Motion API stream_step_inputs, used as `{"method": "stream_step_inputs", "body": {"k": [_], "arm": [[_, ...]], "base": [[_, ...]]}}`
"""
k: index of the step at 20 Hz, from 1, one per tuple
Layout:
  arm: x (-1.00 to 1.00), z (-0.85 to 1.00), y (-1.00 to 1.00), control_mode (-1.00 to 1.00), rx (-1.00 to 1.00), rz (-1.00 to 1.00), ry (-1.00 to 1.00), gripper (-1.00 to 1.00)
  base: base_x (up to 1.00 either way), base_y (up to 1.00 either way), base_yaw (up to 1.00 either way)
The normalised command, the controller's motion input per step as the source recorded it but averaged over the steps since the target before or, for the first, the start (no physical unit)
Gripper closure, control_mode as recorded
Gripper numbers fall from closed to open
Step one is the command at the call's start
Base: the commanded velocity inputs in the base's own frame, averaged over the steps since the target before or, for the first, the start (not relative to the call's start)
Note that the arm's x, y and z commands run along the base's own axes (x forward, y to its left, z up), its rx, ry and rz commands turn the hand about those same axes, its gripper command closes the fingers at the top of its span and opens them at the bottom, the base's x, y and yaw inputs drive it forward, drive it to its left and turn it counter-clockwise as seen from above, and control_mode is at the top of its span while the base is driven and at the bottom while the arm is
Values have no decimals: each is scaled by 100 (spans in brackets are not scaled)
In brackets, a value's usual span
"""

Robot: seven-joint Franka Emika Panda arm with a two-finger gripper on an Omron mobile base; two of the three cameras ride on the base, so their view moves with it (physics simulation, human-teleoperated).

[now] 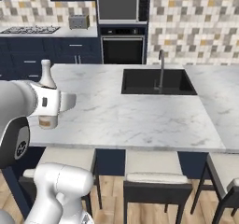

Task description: Get the candle and the liquor from the cabinet and move them to the dining counter.

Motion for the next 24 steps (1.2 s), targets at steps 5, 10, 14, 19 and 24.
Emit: {"method": "stream_step_inputs", "body": {"k": [5, 10, 14, 19, 24], "arm": [[0, 0, 0, 100, 0, 0, 0, 100], [0, 0, 0, 100, 0, 0, 0, 100], [0, 0, 0, 100, 0, 0, 0, 100], [0, 0, 0, 100, 0, 0, 0, 100], [14, -7, -18, -100, 1, 2, 3, 100]], "base": [[58, -33, 21], [45, -20, 14], [2, 0, 0], [0, 0, 0], [0, 0, 0]]}}
